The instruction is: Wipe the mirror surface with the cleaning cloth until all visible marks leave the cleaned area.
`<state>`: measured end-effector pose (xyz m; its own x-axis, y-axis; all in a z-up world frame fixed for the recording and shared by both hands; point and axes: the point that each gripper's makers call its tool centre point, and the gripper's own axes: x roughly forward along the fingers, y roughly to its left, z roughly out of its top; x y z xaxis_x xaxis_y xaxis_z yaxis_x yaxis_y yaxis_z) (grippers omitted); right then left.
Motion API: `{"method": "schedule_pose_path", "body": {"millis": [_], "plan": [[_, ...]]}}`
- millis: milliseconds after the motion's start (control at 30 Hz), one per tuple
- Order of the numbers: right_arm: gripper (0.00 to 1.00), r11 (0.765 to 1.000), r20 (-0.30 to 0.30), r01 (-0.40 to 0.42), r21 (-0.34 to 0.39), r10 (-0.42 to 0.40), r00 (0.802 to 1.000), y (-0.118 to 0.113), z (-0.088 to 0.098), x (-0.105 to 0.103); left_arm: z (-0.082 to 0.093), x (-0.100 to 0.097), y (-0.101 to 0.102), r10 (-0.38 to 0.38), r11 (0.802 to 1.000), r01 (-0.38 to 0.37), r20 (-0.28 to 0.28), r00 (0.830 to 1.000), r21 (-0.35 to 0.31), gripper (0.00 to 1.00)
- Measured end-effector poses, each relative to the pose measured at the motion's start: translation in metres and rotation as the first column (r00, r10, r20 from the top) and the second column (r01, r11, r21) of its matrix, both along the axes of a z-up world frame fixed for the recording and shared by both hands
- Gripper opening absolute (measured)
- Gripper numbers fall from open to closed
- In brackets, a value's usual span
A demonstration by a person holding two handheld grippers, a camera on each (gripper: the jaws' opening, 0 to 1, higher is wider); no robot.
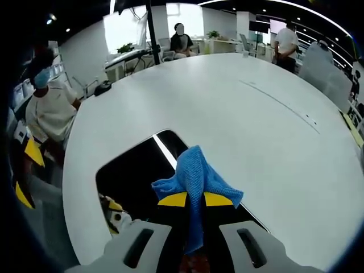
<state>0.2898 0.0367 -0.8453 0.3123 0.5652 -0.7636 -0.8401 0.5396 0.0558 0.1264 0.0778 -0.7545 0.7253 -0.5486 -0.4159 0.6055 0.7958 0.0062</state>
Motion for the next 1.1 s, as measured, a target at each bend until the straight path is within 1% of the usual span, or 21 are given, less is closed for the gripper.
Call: {"method": "schedule_pose_path", "body": {"millis": [267,1100], "plan": [[0.04,1.0,-0.002,-0.009,0.003,0.009,1.0,0.005,0.0,0.0,0.001,0.001,0.001,0.01,1.0,-0.01,0.0,1.0,-0.005,0.31],[0.04,0.999,-0.005,-0.041,0.005,0.041,0.999,0.022,0.0,-0.002,0.002,0.001,0.001,0.009,1.0,-0.009,0.003,1.0,-0.008,0.31]]}}
